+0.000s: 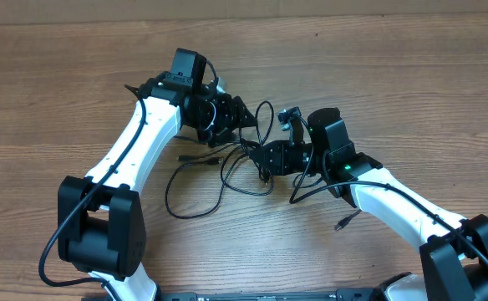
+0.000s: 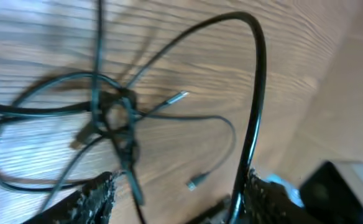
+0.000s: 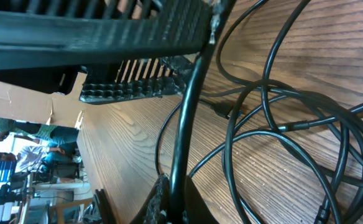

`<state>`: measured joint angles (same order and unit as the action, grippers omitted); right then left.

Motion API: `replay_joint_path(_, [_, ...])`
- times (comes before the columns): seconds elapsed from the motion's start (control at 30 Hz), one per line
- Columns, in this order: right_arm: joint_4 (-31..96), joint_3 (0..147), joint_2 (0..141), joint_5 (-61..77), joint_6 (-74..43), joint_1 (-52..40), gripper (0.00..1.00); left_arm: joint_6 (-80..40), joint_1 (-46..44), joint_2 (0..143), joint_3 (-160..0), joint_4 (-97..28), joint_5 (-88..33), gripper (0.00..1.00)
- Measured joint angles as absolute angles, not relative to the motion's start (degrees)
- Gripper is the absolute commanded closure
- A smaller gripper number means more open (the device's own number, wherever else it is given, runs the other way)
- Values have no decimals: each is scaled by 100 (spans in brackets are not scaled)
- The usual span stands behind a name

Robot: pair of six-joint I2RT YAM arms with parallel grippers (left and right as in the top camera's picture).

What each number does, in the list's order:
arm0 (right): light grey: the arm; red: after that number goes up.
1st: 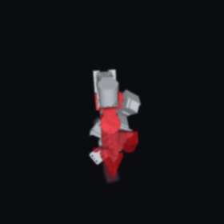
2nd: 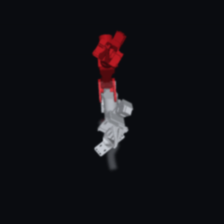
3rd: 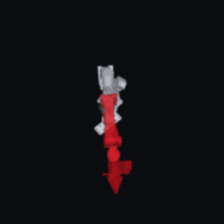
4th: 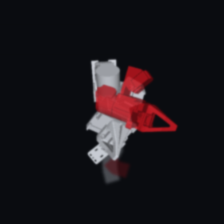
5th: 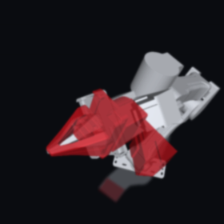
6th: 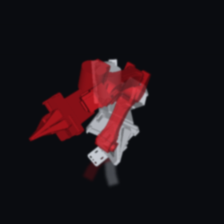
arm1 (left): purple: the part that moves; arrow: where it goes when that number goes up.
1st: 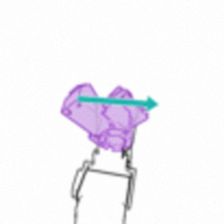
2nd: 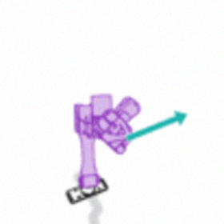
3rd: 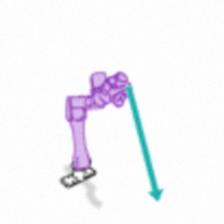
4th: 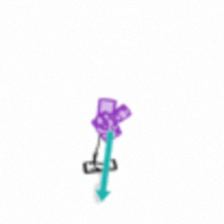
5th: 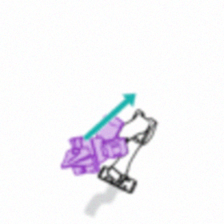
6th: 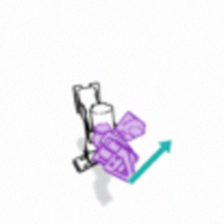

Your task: Untangle cables

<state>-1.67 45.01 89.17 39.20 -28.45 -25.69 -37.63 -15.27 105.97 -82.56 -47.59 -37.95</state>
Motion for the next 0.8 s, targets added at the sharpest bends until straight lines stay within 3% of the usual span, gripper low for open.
replay_joint_path(0.63, [165,4501,8921,3509,-2847,-2569,96,-3780,-1839,11216,-8256,-4746,-3159,42])
replay_joint_path(0.67, [207,4501,8921,3483,-2851,-2569,96,-3780,-1885,11284,-8256,-4731,-3159,48])
replay_joint_path(0.77, [279,4501,8921,3422,-2849,-2569,96,-3817,-1984,11463,-8254,-4709,-3105,84])
replay_joint_path(0.8, [296,4501,8921,3411,-2849,-2569,96,-3811,-1999,11518,-8254,-4709,-3070,91])
